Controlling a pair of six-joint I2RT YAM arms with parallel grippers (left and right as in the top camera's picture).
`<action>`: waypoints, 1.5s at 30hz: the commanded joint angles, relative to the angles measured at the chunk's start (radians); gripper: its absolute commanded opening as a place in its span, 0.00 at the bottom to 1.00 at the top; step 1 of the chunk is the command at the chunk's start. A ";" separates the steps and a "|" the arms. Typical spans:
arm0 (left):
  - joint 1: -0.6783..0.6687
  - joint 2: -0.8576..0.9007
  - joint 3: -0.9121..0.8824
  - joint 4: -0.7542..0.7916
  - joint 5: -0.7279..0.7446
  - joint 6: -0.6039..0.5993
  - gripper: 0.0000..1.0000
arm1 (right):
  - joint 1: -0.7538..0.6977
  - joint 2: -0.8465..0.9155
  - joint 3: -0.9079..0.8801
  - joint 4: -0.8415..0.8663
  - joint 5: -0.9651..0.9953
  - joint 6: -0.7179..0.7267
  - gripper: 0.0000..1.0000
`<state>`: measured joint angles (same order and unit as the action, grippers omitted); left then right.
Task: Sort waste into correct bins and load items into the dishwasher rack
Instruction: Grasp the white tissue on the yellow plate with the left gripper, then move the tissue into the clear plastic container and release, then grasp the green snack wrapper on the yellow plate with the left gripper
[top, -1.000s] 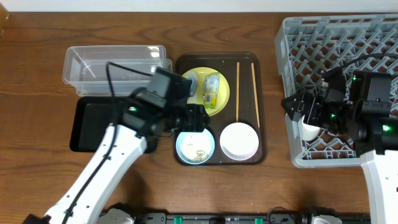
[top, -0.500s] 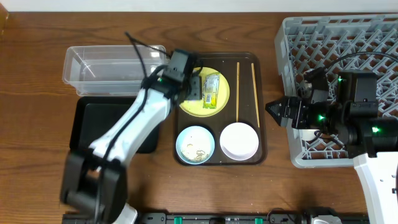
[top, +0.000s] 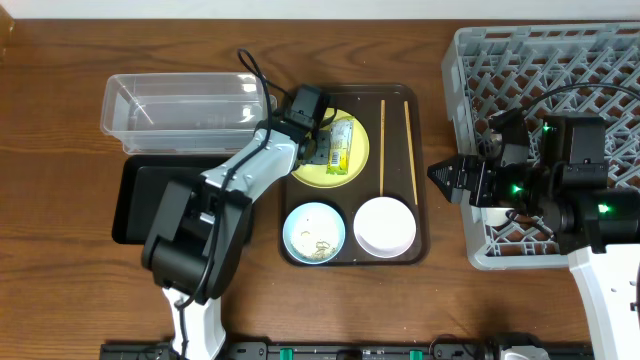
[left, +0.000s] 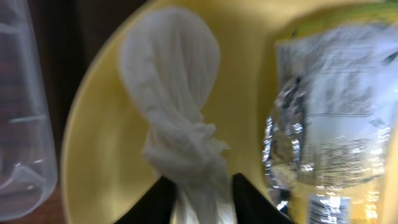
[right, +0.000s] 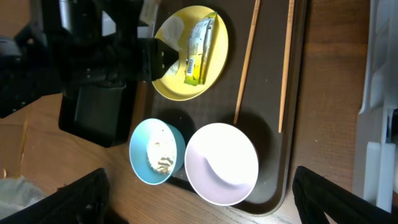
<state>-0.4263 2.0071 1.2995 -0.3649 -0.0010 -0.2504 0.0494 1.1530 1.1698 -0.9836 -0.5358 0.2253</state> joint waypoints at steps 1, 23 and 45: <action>0.002 0.015 0.015 -0.007 -0.015 0.014 0.21 | 0.010 -0.001 0.014 0.001 0.008 -0.013 0.92; 0.232 -0.262 0.015 -0.045 -0.182 0.011 0.52 | 0.010 -0.001 0.014 0.008 0.008 -0.013 0.92; -0.079 -0.078 -0.005 0.005 0.103 0.035 0.61 | 0.010 -0.001 0.014 -0.002 0.008 -0.013 0.93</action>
<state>-0.4927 1.8679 1.3102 -0.3660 0.0986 -0.2279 0.0494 1.1530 1.1698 -0.9825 -0.5236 0.2253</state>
